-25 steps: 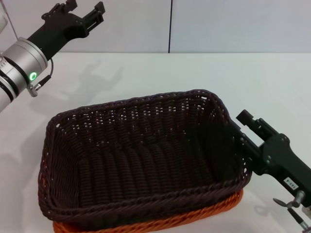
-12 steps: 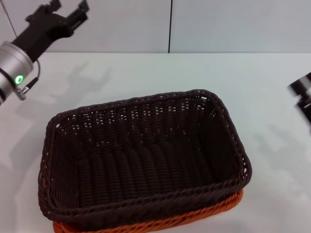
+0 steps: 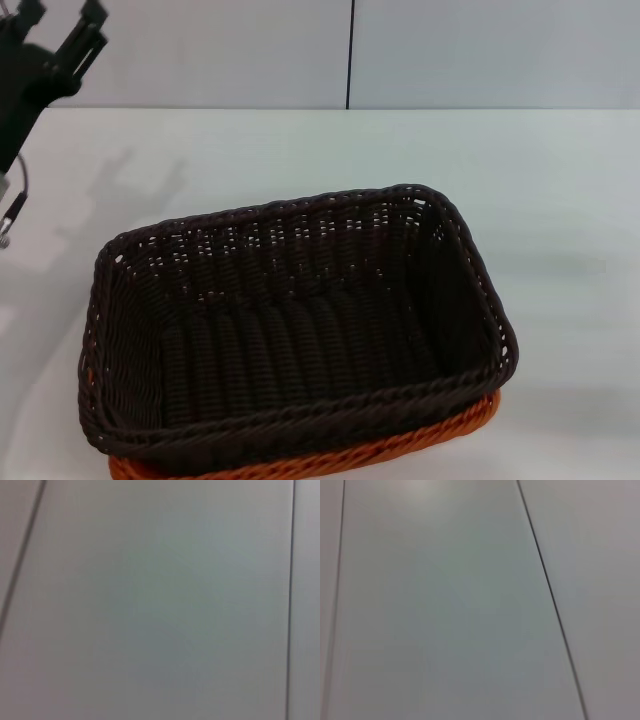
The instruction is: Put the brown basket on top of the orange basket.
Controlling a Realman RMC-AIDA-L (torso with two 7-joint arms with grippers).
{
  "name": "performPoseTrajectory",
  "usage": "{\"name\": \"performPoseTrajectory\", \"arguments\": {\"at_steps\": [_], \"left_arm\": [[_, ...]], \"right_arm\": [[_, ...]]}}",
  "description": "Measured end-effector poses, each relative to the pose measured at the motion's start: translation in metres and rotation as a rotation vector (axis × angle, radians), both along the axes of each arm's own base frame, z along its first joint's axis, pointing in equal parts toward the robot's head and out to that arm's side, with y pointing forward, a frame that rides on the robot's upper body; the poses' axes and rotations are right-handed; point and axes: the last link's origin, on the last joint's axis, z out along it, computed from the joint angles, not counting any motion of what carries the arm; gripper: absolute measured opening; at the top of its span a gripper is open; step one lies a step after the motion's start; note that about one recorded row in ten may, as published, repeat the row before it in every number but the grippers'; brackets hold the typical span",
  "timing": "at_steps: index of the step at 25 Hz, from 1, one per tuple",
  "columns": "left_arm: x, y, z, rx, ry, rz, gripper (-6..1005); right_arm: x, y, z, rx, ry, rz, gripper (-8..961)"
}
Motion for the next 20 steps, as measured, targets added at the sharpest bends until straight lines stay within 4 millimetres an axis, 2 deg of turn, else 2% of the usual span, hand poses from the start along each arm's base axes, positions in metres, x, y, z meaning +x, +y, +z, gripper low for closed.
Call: {"name": "performPoseTrajectory", "arguments": {"at_steps": [1,3,4,5,6,10,20], "left_arm": [[-0.003,-0.005,0.000,0.025,0.001,-0.001,813],[-0.008,-0.015,-0.003,0.059,0.001,0.002,813],[-0.011,-0.019,-0.004,0.069,-0.001,0.006,813],[-0.015,-0.025,-0.006,0.080,-0.014,0.018,813],[-0.018,-0.028,-0.007,0.083,-0.020,0.026,813],[-0.029,-0.040,-0.009,0.088,-0.037,0.057,813],[-0.031,-0.043,-0.011,0.080,-0.037,0.063,813]], "right_arm": [[0.000,0.000,0.000,0.000,0.000,0.000,560],[-0.001,0.018,0.004,0.027,-0.071,-0.060,560],[-0.001,0.018,0.004,0.027,-0.071,-0.060,560],[-0.004,0.030,0.006,0.034,-0.100,-0.084,560],[-0.004,0.030,0.006,0.034,-0.100,-0.084,560],[-0.014,0.054,0.007,0.014,-0.118,-0.099,560],[-0.020,0.063,0.007,0.011,-0.111,-0.095,560]]}}
